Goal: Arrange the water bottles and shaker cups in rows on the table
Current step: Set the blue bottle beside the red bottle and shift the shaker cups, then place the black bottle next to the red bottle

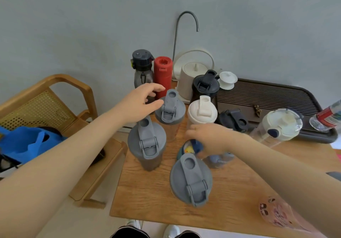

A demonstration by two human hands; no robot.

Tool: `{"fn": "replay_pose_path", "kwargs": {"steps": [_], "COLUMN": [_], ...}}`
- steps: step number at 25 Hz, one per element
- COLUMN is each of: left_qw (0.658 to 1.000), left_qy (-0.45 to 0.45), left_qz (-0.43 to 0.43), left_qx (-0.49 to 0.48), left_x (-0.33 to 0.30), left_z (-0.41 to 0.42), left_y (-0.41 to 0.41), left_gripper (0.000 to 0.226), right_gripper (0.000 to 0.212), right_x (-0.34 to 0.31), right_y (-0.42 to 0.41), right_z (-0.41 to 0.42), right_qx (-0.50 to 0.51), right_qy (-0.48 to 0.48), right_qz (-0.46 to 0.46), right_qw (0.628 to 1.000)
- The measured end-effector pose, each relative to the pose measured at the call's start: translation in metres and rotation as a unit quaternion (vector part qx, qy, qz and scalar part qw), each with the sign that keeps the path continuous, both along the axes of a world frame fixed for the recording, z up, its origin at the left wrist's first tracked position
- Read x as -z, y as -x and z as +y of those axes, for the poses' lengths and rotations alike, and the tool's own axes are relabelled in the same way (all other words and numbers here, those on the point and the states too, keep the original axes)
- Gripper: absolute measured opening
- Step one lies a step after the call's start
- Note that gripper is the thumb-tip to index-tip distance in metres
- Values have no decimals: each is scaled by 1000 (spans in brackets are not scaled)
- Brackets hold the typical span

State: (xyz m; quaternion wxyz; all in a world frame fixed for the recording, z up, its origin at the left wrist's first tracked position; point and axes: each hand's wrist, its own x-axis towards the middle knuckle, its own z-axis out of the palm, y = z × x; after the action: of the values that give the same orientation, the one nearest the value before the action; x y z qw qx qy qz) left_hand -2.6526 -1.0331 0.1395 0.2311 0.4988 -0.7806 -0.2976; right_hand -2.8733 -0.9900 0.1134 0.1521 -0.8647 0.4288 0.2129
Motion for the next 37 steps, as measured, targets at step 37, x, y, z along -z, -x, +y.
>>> {"fn": "replay_pose_path", "kwargs": {"steps": [37], "left_qw": [967], "left_qy": [111], "left_qz": [-147], "left_qx": [174], "left_x": [9], "left_z": [-88], "left_y": [-47], "left_gripper": [53], "right_gripper": [92], "right_x": [6], "right_y": [-48], "right_z": [-44], "right_qx": [325], "right_qy": [-64], "right_qz": [-75], "right_qw": [941]}}
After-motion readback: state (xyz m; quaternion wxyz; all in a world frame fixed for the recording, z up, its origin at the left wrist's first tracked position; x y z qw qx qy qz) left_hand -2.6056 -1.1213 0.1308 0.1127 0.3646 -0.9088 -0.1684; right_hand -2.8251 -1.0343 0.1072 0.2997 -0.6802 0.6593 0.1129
